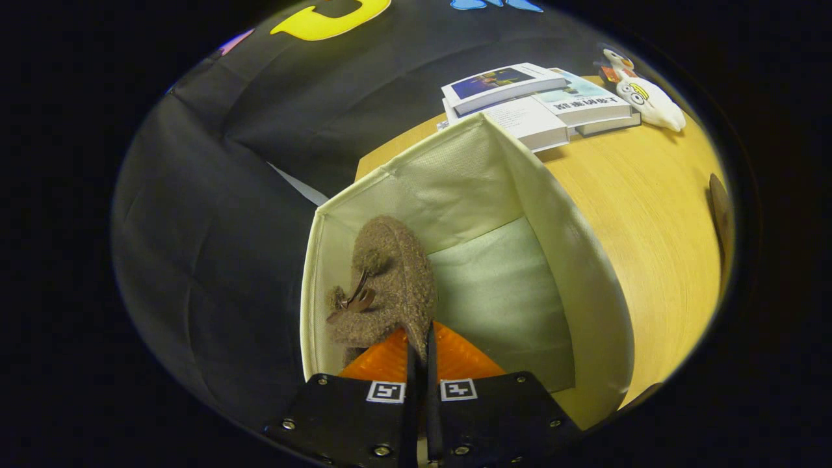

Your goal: Open the storage box then place both shoes into the box .Put the left shoe in first, then the right shoe, with the right side of both shoes facing outward in a uniform manner.

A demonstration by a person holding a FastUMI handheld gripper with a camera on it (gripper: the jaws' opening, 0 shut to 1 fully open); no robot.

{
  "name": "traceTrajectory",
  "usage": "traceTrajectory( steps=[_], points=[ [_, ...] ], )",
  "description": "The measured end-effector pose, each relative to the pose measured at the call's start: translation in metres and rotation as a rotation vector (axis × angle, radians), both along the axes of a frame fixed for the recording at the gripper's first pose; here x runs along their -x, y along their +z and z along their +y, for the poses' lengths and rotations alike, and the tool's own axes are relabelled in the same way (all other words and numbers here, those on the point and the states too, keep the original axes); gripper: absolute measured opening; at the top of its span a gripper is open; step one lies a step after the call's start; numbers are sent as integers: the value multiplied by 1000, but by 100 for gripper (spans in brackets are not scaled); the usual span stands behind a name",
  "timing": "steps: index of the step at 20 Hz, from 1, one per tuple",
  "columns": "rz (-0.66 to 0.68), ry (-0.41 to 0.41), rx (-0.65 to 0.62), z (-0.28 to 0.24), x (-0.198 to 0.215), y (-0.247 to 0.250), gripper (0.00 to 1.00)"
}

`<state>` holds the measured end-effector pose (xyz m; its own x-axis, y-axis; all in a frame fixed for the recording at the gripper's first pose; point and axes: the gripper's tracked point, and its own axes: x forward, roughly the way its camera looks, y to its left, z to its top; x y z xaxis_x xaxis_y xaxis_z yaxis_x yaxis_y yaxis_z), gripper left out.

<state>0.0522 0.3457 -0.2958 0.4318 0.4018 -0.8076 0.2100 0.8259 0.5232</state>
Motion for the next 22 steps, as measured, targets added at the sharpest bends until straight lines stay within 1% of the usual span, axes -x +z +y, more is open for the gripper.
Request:
traceTrajectory(
  steps=[3, 4, 6, 7, 11, 14, 16, 19, 22],
  points=[
    [-33, 30, -19, 3, 0, 8, 34],
    [-47, 33, -37, 4, 0, 13, 52],
    [-86, 41, -40, 0, -4, 26, 82],
    [-115, 52, -18, -6, -6, 32, 98],
    [-242, 95, 9, -29, -14, 70, 98],
    [-319, 114, 34, -59, -14, 95, 98],
    [-354, 128, 53, -86, -11, 107, 98],
    [-408, 129, 126, -137, -9, 121, 98],
    [-417, 105, 180, -186, -5, 127, 98]
  ],
)
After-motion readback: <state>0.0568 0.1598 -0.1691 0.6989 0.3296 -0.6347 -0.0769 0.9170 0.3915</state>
